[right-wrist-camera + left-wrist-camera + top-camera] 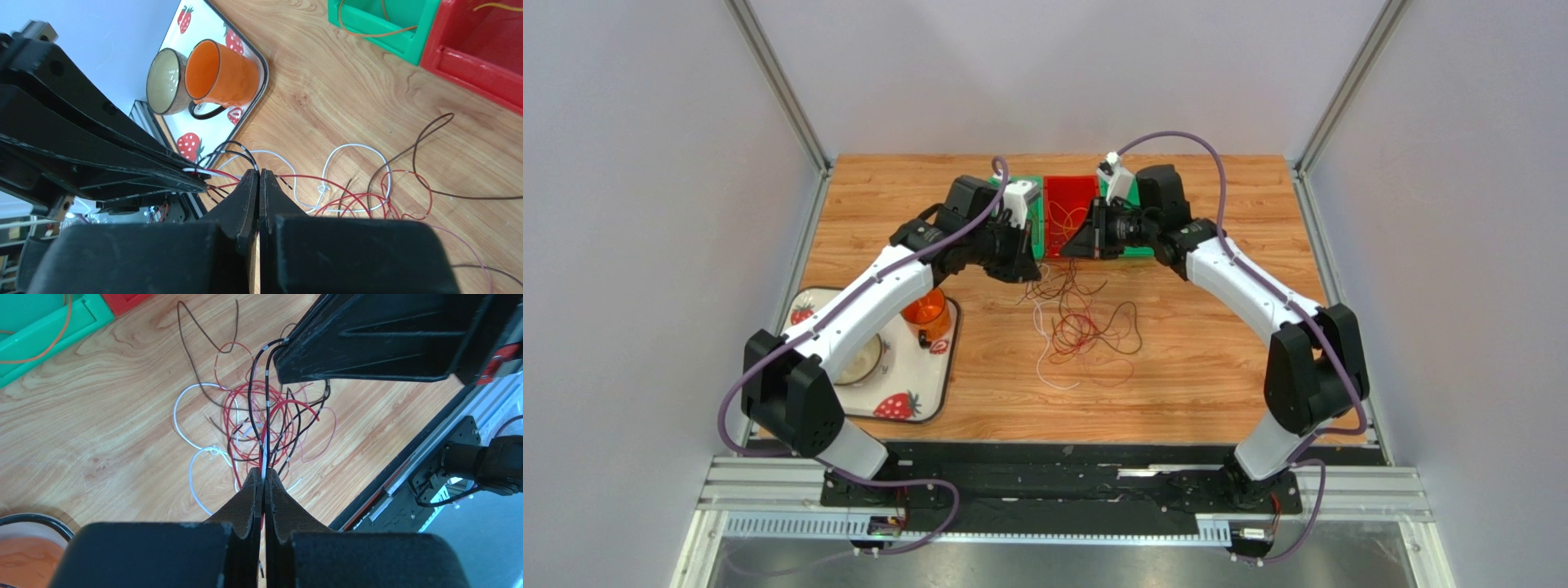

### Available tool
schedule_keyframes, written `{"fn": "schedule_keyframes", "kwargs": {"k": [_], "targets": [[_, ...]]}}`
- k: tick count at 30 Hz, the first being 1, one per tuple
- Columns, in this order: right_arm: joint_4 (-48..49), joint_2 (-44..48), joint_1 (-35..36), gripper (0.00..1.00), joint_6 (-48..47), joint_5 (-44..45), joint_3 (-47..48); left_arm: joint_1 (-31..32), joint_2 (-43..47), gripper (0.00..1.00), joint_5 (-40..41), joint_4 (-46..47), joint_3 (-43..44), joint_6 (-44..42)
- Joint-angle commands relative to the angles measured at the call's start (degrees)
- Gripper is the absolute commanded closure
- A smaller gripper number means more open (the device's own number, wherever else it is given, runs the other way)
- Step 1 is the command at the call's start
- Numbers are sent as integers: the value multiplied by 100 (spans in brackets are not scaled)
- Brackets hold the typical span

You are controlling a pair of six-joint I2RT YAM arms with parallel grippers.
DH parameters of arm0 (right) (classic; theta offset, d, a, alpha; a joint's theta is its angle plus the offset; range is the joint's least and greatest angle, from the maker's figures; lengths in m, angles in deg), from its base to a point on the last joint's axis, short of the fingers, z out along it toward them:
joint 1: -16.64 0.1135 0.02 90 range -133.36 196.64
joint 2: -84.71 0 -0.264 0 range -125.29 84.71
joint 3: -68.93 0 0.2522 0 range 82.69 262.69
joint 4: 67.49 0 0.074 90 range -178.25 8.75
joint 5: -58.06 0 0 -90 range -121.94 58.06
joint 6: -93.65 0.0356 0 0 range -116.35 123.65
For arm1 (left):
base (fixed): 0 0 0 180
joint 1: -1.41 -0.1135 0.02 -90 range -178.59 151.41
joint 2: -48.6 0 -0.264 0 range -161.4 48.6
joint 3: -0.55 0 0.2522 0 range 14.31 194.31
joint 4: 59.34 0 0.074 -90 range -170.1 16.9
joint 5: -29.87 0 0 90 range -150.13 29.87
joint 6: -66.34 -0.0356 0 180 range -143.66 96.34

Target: Untangle the cables

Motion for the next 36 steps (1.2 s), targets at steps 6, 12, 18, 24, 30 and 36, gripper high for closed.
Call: {"fn": "schedule_keyframes", "kwargs": {"k": [6,12,18,24,30,36], "targets": [[-530,706,19,100,-190,705,1026,-4,-96,44,-89,2,-88,430],[-680,1023,27,100,-181,741,992,5,825,31,69,1808,-1878,1398],[-618,1138,27,100,-24,828,851,110,2031,30,491,4244,-3471,1873],[-724,1023,27,100,310,1171,1027,742,2181,29,919,6053,-4288,1952],[-794,944,27,100,565,1128,1185,1499,1734,27,1985,7181,-4379,1136],[-777,927,27,100,706,934,1256,1868,1057,25,2565,7605,-4019,774]]}}
